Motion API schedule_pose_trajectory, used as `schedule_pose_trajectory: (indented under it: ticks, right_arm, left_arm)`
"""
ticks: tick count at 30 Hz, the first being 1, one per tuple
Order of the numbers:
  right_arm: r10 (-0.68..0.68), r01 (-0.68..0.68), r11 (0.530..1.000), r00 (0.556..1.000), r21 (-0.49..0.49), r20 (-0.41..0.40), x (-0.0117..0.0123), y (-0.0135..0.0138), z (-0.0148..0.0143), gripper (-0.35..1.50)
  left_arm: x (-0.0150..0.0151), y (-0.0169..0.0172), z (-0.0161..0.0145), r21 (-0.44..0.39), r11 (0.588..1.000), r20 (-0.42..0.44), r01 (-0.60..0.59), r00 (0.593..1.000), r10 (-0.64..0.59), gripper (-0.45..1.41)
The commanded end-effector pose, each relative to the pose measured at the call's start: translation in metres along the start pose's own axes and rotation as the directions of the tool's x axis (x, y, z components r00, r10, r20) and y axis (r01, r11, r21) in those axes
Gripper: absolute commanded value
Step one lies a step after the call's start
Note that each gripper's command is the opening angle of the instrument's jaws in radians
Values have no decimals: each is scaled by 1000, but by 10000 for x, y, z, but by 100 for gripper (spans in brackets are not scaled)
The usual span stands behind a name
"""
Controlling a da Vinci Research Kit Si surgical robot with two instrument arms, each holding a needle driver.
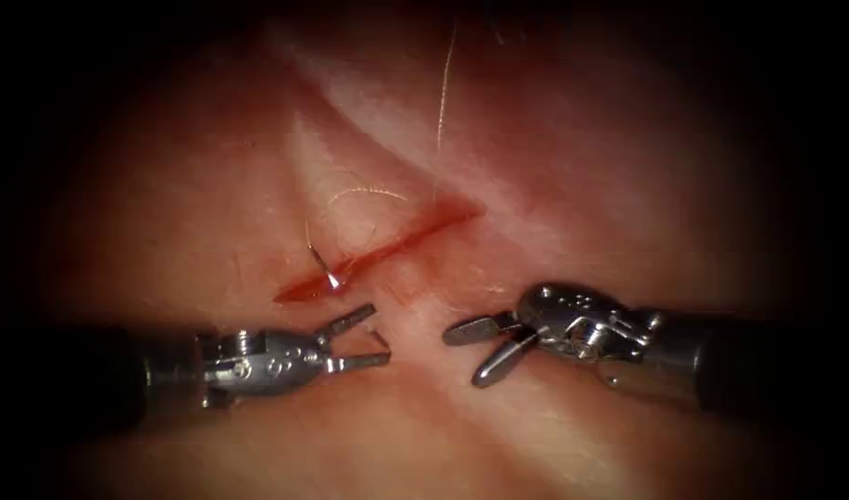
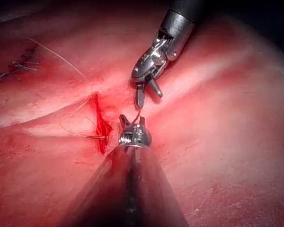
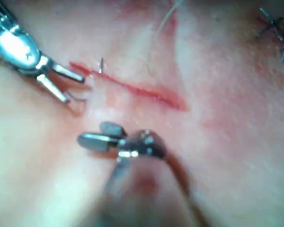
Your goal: Wound Closure
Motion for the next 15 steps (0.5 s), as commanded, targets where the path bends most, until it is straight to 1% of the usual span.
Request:
schedule_pose_trajectory:
  ticks: [1, 5, 15]
  right_arm:
    - [-2, 2, 1000, 1000, 4, 0, 2, 8, 8, 86]
    - [-3, 3, 1000, 1000, 4, -2, 3, 11, 13, 86]
    - [-4, 4, 1000, 1000, 3, -2, 2, 13, 15, 86]
  left_arm:
    - [-1, 2, 10, 2, 1000, 0, 0, 1000, 0, 44]
    - [-3, 3, 18, 8, 1000, 1, -1, 1000, 1, 44]
    - [-24, 1, 37, 21, 1000, 0, -15, 1000, 15, 42]
